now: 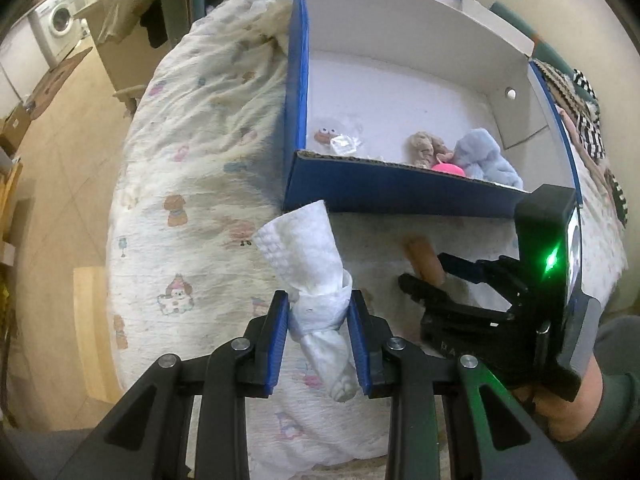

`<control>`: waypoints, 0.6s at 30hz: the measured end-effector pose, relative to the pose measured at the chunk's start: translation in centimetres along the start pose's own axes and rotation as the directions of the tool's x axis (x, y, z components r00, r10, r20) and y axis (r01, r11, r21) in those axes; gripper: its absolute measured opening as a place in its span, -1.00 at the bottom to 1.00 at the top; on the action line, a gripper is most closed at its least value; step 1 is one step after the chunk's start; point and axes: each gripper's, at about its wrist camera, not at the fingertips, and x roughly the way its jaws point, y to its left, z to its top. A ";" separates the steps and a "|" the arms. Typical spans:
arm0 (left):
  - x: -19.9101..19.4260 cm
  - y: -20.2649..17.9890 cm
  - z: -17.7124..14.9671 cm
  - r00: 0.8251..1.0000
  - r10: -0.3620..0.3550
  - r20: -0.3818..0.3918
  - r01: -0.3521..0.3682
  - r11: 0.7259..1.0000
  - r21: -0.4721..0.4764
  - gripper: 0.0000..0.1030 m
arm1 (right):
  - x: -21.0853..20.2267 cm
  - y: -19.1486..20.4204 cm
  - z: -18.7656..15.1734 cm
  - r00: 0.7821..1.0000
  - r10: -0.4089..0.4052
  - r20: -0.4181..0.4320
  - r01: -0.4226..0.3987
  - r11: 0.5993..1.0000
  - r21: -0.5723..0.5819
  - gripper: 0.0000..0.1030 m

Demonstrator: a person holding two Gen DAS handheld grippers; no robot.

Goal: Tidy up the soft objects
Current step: 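Grasp the white sock with left tool while right tool grasps the tan piece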

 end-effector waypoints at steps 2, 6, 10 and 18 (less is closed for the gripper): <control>-0.1 0.1 0.1 1.000 0.004 0.005 -0.004 1.000 -0.001 -0.48 | -0.4 -0.3 0.0 1.000 0.018 0.009 -0.018 1.000 0.015 -0.68; -0.1 0.0 0.1 1.000 0.012 0.009 -0.012 1.000 0.010 -0.48 | -1.6 -0.8 -0.4 0.997 0.063 0.034 -0.064 0.997 0.031 -0.82; 0.4 -1.0 -0.1 1.000 0.005 -0.004 -0.005 0.999 0.043 -0.48 | -3.0 -1.0 -1.0 0.994 0.101 0.047 -0.103 0.993 0.056 -0.83; -1.5 -2.2 -0.1 0.999 -0.025 0.045 0.023 0.998 0.054 -0.48 | -10.3 -2.3 -1.7 0.948 0.263 0.180 -0.291 0.945 0.149 -0.82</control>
